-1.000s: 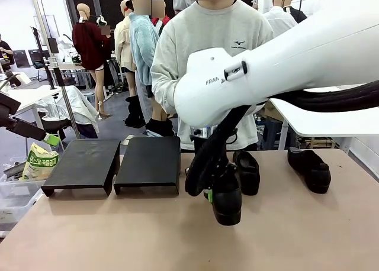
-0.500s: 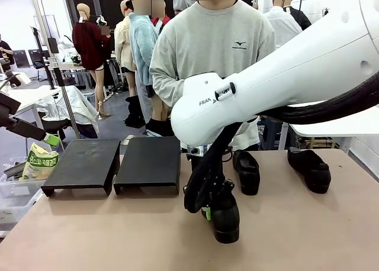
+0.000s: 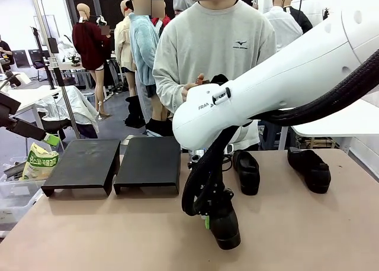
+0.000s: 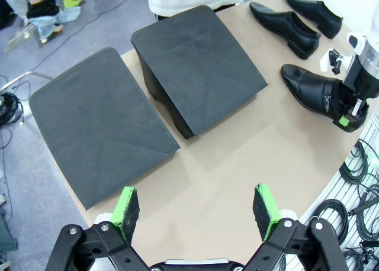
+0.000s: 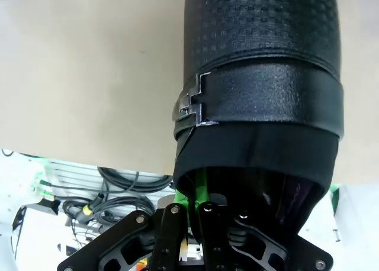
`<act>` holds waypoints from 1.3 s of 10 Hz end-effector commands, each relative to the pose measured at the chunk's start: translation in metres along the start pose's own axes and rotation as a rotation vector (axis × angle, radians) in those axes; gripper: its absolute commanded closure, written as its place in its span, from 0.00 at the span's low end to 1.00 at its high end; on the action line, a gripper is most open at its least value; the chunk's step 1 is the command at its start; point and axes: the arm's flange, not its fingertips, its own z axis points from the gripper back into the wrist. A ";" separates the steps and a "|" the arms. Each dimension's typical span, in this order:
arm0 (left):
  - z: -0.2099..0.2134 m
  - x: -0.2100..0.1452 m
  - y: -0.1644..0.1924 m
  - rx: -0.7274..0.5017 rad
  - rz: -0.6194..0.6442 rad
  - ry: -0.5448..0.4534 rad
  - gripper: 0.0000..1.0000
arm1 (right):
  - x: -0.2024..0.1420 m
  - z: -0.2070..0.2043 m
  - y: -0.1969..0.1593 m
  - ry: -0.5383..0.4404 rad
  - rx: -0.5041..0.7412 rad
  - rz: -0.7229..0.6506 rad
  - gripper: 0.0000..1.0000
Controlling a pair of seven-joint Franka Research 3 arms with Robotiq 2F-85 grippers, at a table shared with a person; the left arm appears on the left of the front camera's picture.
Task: Organize the shoes by placing them on the stand.
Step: Pick up one Shoe and place it in the middle of the table.
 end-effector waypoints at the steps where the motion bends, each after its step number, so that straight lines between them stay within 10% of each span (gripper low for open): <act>1: 0.000 -0.001 0.002 -0.009 -0.004 -0.004 0.00 | 0.004 -0.004 0.002 0.029 0.054 0.019 0.77; 5: 0.000 -0.001 0.002 -0.009 -0.004 -0.004 0.00 | 0.004 -0.007 0.001 0.045 0.081 0.006 0.00; 13: 0.000 -0.001 0.002 -0.009 -0.004 -0.004 0.00 | -0.010 0.017 -0.005 -0.049 0.055 0.001 0.00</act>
